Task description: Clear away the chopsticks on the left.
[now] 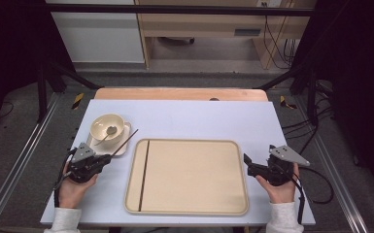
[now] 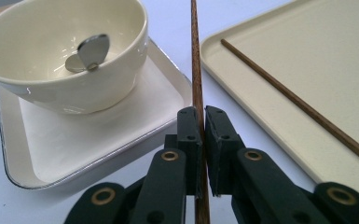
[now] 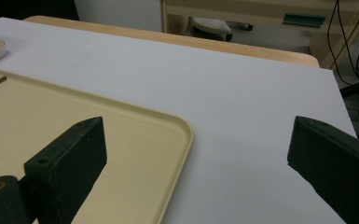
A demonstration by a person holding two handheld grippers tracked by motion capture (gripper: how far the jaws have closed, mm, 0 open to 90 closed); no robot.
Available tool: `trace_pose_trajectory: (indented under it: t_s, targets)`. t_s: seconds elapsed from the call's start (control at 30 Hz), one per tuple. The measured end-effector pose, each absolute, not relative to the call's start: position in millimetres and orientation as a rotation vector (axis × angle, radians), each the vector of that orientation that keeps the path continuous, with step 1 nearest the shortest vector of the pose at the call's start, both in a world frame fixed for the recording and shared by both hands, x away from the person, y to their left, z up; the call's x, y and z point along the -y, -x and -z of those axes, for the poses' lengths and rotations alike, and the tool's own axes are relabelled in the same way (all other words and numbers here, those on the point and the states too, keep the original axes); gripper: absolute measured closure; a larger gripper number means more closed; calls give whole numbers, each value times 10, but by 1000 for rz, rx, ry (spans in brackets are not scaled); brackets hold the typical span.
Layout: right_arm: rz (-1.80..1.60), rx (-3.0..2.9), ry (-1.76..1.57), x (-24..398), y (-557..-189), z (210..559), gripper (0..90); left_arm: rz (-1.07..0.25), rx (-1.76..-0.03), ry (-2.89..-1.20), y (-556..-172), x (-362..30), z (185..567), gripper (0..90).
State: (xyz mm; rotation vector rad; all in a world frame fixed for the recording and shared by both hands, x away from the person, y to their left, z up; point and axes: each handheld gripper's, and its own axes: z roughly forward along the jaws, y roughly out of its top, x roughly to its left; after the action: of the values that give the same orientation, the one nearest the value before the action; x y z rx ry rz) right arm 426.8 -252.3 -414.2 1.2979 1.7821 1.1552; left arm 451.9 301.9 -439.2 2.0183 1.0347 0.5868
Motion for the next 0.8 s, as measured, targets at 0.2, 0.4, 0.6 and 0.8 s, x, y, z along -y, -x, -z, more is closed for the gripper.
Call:
trace_pose_trajectory:
  t_s: [0.2, 0.4, 0.6, 0.8]
  targets:
    - [-1156, -1782, -1299, 2531, -4263, 4137, 50, -599, -1027, -2000, -4419, -2949, 4328, 850]
    - [-1156, -1783, -1300, 2534, -4264, 4139, 50, -600, -1012, -1995, -4377, -2891, 4277, 850]
    - [-1155, -1779, -1301, 2538, -4261, 4138, 50, -611, -996, -1986, -4316, -2701, 4195, 851]
    - [-1159, -1777, -1300, 2534, -4260, 4131, 50, -607, -991, -1979, -4290, -2562, 4164, 850]
